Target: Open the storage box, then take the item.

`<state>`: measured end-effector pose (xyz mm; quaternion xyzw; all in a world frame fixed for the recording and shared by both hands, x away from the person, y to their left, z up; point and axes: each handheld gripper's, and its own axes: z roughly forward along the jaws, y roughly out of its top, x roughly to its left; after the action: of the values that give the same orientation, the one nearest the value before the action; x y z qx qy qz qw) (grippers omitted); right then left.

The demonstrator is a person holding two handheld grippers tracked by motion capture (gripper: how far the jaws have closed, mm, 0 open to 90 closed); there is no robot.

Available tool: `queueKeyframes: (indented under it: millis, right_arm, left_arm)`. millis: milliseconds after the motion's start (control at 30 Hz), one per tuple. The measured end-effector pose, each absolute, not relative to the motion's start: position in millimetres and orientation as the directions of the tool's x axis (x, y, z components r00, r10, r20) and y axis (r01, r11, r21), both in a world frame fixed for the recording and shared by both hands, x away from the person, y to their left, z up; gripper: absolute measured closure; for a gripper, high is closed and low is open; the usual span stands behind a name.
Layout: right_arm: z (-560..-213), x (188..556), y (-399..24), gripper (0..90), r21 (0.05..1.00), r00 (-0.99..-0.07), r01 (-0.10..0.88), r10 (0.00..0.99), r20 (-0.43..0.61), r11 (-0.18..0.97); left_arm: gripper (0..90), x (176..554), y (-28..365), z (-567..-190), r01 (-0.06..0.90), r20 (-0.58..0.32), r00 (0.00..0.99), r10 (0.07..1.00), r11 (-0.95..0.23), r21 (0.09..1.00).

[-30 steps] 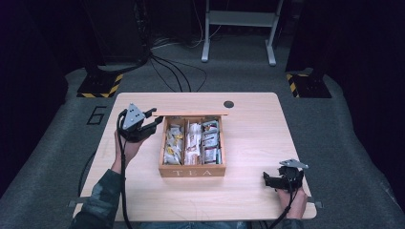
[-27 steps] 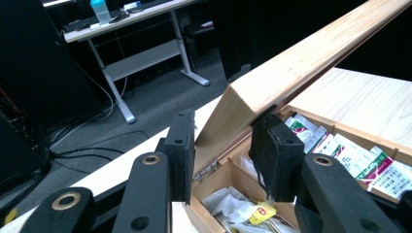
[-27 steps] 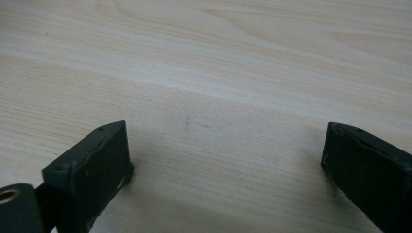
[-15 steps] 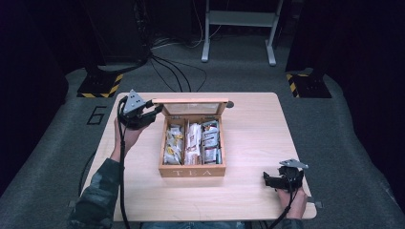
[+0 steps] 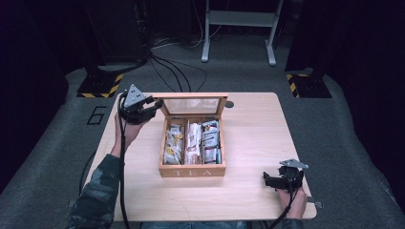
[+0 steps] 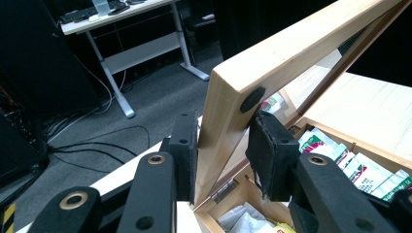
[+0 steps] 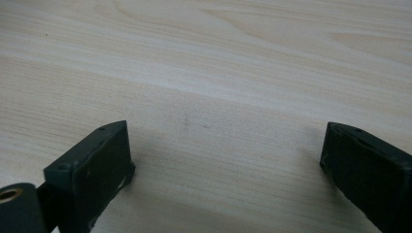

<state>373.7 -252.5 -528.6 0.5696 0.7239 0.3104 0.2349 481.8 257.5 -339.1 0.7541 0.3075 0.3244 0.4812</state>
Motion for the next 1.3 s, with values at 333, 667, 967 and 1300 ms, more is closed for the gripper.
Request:
queueKeyframes:
  millis: [333, 667, 967, 1300]
  right_arm:
    - [-528.2, 374.0, -252.8, 3.4, 0.716, -0.246, 0.679, 0.969, 0.014, 0.162]
    - [-516.3, 371.3, -250.6, 5.2, 0.727, -0.274, 0.674, 0.958, 0.086, 0.128]
    - [-488.0, 375.3, -230.4, 4.3, 0.755, -0.383, 0.635, 0.915, 0.127, 0.162]
    - [-464.7, 381.9, -206.5, 5.7, 0.778, -0.449, 0.607, 0.878, 0.167, 0.163]
  left_arm:
    - [64.6, 483.1, 257.7, -339.3, 0.15, 0.19, 0.598, 0.778, -0.341, 0.928]
    - [64.7, 483.0, 257.3, -339.1, 0.148, 0.195, 0.596, 0.779, -0.345, 0.927]
    - [64.7, 483.7, 257.5, -339.2, 0.149, 0.191, 0.597, 0.779, -0.342, 0.928]
    - [64.9, 484.7, 257.2, -338.7, 0.147, 0.194, 0.596, 0.779, -0.344, 0.927]
